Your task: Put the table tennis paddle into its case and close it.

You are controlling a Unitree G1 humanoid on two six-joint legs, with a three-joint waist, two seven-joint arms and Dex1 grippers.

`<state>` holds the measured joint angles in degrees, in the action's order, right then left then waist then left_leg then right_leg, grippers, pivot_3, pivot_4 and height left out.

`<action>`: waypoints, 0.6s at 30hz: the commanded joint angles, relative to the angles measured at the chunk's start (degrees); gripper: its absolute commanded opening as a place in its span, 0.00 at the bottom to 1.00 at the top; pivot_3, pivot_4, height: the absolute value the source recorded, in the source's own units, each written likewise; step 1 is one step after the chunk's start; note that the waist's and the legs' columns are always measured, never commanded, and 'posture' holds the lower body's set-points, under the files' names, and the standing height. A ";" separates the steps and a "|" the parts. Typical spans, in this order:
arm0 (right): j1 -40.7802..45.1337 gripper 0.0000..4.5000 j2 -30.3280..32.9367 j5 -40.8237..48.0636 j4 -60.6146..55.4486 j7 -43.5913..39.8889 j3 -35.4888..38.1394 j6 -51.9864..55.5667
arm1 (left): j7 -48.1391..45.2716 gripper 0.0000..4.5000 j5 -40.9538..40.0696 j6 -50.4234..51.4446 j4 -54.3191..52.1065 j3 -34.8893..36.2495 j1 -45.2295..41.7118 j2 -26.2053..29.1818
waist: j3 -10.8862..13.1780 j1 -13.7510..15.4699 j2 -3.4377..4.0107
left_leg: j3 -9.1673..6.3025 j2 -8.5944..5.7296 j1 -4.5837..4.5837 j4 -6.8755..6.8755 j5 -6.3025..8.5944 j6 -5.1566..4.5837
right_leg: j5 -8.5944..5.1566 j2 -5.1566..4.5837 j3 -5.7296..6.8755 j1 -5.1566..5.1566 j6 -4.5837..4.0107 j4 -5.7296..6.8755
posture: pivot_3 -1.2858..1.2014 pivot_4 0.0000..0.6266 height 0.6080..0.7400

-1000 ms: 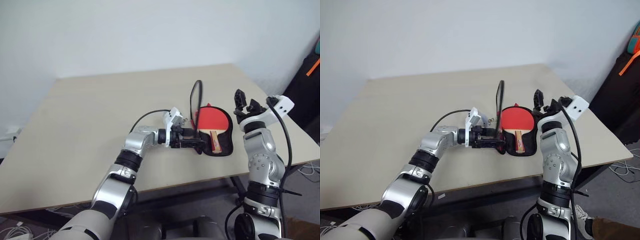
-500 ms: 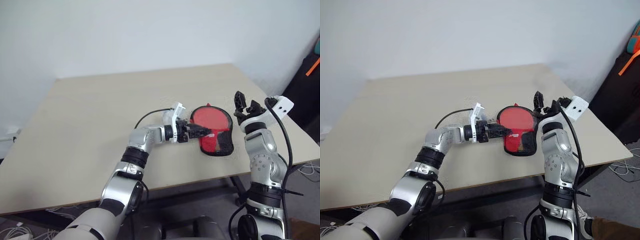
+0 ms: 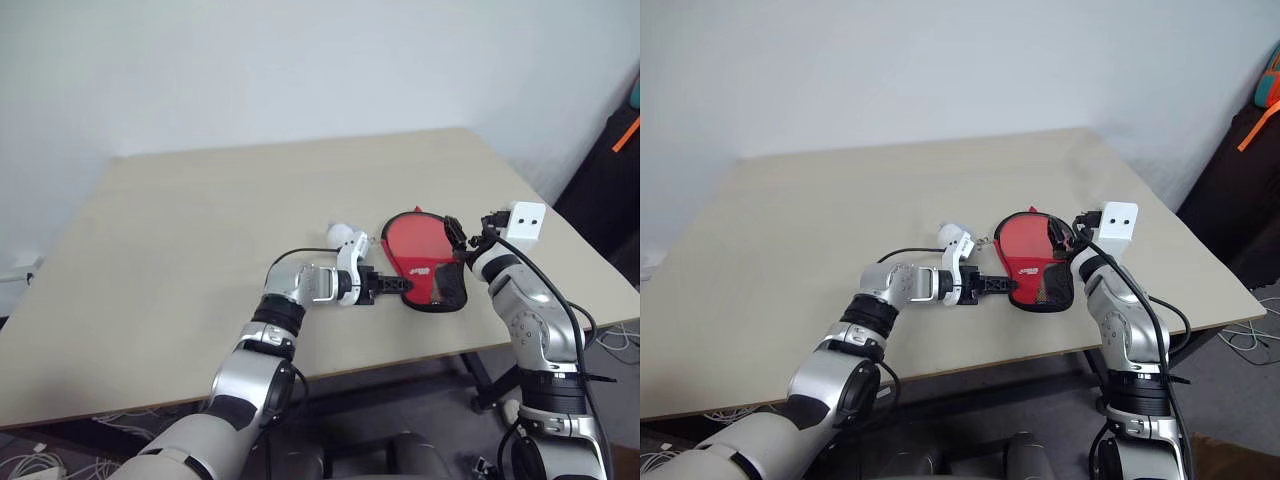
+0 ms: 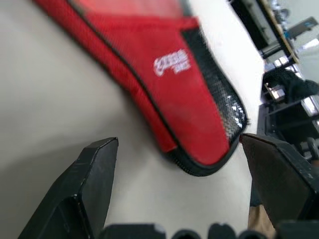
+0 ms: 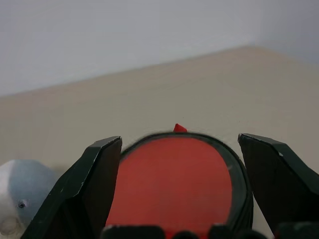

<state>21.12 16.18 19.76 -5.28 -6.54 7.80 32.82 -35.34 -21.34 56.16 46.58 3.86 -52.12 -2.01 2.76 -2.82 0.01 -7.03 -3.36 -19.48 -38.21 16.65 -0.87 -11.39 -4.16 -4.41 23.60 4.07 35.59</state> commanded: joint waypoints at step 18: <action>-0.96 0.90 7.13 3.85 -9.15 -10.96 2.34 7.68 | 3.92 0.92 -5.12 5.91 15.12 12.25 -9.52 -7.12 | 0.00 1.79 -0.06 | -0.04 -0.06 -0.03 -0.13 0.00 0.02 | -0.04 -0.11 0.19 -0.17 0.13 -0.09 | 0.52 0.00 1.00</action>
<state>18.72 23.41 22.98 -11.96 -18.26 8.22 41.44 -29.46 -24.95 60.69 61.92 16.17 -59.83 -8.28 2.76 -1.03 -0.05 -7.06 -3.43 -19.51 -38.33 16.65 -0.86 -11.43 -4.28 -4.22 23.43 4.20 35.50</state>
